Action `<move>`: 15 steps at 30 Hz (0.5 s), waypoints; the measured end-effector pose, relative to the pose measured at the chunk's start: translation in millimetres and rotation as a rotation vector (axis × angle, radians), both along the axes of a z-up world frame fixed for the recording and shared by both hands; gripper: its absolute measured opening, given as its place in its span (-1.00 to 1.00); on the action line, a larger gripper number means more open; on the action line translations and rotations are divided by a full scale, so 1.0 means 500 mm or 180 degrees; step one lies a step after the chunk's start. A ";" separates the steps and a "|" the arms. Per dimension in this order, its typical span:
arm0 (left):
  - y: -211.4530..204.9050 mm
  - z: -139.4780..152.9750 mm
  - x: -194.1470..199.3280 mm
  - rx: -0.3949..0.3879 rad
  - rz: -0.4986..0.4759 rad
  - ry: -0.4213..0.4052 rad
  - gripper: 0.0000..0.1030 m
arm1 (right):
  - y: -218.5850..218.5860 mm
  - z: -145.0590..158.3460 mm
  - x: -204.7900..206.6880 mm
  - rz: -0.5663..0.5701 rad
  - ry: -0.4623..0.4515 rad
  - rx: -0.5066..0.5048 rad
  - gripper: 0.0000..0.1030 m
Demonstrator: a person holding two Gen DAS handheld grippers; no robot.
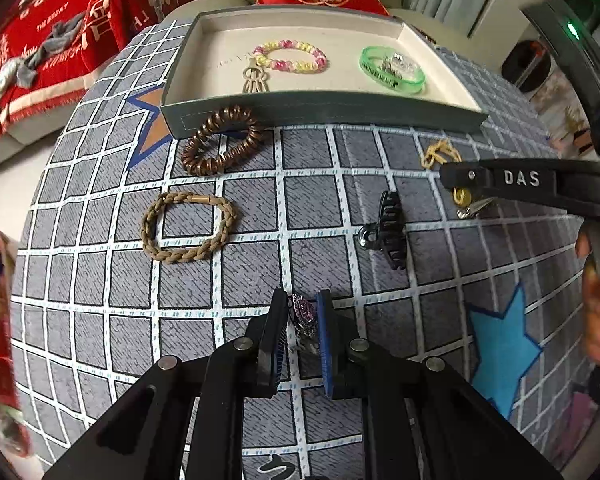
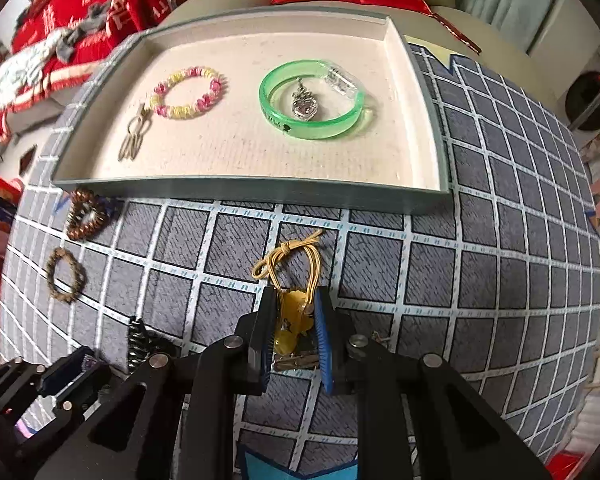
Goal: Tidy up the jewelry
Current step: 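Grasp the small silver charm with the left tool while the right tool grasps the yellow hair tie, then carry the silver charm with the left tool while the right tool carries the yellow hair tie to the tray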
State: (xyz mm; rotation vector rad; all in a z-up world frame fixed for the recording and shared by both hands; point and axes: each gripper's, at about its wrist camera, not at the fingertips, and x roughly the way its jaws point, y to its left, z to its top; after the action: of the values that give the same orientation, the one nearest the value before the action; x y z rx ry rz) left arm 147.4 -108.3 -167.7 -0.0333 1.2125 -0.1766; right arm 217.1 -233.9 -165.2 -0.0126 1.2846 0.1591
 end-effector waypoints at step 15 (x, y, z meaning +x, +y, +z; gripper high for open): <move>0.067 0.077 -0.008 -0.0366 -0.0019 -0.0155 -0.57 | -0.074 0.059 -0.058 -0.0373 -0.0038 0.0748 -0.61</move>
State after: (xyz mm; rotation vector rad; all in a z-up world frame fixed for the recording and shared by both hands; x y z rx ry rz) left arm 143.6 -75.0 -129.2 -0.1249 1.1530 -0.2509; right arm 188.2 -271.1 -135.9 0.2621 1.2446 0.2081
